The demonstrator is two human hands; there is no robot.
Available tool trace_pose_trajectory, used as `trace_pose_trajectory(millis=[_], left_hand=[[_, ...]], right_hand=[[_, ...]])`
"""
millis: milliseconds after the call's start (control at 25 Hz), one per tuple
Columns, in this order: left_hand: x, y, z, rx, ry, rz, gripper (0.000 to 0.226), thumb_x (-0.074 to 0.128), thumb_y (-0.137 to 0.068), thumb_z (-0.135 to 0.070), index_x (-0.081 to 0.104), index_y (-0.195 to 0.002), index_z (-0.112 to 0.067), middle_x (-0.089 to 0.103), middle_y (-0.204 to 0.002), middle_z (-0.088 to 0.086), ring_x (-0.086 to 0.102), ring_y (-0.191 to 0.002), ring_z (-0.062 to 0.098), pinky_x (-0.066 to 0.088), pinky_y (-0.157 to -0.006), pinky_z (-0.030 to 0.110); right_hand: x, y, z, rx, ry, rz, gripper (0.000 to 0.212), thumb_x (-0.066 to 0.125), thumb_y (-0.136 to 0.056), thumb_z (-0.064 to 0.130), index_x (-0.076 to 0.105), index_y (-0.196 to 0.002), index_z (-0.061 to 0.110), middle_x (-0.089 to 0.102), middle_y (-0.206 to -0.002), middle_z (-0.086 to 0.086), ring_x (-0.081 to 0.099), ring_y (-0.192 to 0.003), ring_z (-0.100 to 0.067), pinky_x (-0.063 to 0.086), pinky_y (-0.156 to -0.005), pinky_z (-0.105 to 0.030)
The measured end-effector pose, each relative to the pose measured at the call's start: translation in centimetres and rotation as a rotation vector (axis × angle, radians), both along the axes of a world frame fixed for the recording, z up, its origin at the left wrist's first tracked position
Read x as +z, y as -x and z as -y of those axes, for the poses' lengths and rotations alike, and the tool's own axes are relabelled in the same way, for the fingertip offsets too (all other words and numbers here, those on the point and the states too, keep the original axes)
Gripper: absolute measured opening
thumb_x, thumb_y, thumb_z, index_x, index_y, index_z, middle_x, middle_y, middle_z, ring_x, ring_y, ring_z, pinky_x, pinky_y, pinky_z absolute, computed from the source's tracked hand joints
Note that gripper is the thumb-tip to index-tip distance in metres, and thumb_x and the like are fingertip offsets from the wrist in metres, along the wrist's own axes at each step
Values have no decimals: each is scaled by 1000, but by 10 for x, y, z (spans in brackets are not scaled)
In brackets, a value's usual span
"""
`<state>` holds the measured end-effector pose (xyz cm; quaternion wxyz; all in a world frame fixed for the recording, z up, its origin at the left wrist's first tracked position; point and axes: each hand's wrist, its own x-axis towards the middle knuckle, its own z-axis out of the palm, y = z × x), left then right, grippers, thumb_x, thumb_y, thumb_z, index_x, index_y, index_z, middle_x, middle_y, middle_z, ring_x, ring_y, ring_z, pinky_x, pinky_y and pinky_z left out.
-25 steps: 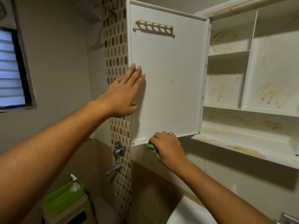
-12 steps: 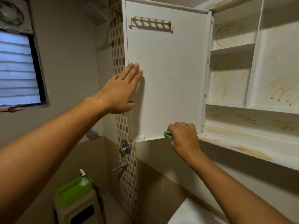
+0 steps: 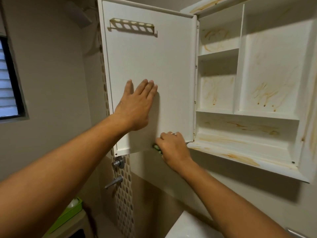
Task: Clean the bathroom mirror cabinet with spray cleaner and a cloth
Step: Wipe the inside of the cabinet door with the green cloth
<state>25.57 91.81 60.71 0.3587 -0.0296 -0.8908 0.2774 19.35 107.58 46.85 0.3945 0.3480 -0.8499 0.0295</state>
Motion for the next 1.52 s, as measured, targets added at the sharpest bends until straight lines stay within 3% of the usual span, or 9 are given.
trace_pose_trajectory(millis=[200, 400, 560, 760, 920, 1080, 1160, 1440, 1520], left_hand=[[4, 3, 14, -22, 31, 38, 97, 52, -94, -27, -15, -162, -14, -16, -171, 8, -16, -157, 23, -5, -125, 59], [1, 3, 12, -12, 13, 33, 99, 54, -93, -30, -16, -162, -14, -16, -171, 8, -17, -157, 24, -5, -125, 59], [3, 2, 12, -27, 3, 52, 99, 53, -93, -29, -17, -161, -15, -16, -171, 7, -18, -157, 23, -5, -125, 59], [2, 0, 11, -14, -3, 57, 100, 53, -93, -30, -18, -161, -15, -18, -171, 7, -19, -157, 23, -6, -125, 59], [7, -5, 10, -27, -22, 82, 98, 52, -93, -27, -18, -161, -16, -17, -171, 5, -19, -157, 21, -6, -126, 57], [9, -6, 9, -20, -23, 89, 99, 53, -94, -28, -18, -161, -16, -18, -171, 5, -20, -157, 21, -6, -126, 58], [9, -4, 10, -35, -24, 95, 99, 53, -94, -29, -18, -161, -16, -18, -171, 5, -19, -157, 21, -5, -126, 58], [5, 1, 13, -46, -21, 75, 101, 55, -93, -34, -19, -161, -15, -17, -171, 7, -18, -157, 22, -5, -126, 59], [6, -1, 14, -44, -29, 84, 101, 55, -94, -34, -19, -161, -15, -18, -170, 6, -19, -157, 22, -6, -125, 59]], right_hand=[[9, 44, -66, -261, 118, 27, 16, 80, -74, 6, 67, -75, 16, 60, -70, -4, 56, -61, -27, 39, -54, -31], [0, 25, -27, -48, -16, 48, 26, 78, -63, 0, 67, -77, 18, 61, -73, -2, 57, -63, -26, 42, -53, -30], [8, 43, -63, -244, 88, 82, 22, 78, -69, 1, 65, -77, 18, 60, -72, -3, 56, -64, -25, 34, -54, -30], [3, 34, -52, -81, 22, 98, 24, 76, -71, 2, 65, -83, 19, 61, -77, -1, 55, -65, -23, 38, -53, -29], [33, 32, -77, -174, -91, 91, 16, 67, -87, 9, 62, -97, 20, 60, -92, -1, 58, -76, -23, 43, -60, -32], [130, 37, -66, -108, 479, 1, 13, 66, -89, 11, 59, -93, 21, 56, -94, 2, 52, -71, -21, 34, -58, -28], [154, 47, -72, -115, 608, 16, 18, 65, -86, 3, 59, -93, 19, 56, -94, 1, 55, -73, -24, 31, -56, -27], [23, 45, -53, -174, 592, 253, 23, 61, -83, 0, 64, -89, 22, 60, -86, 2, 58, -73, -20, 51, -59, -32], [13, 41, -59, -244, 441, 268, 22, 57, -85, 1, 64, -91, 20, 61, -86, 0, 60, -75, -22, 51, -62, -33]])
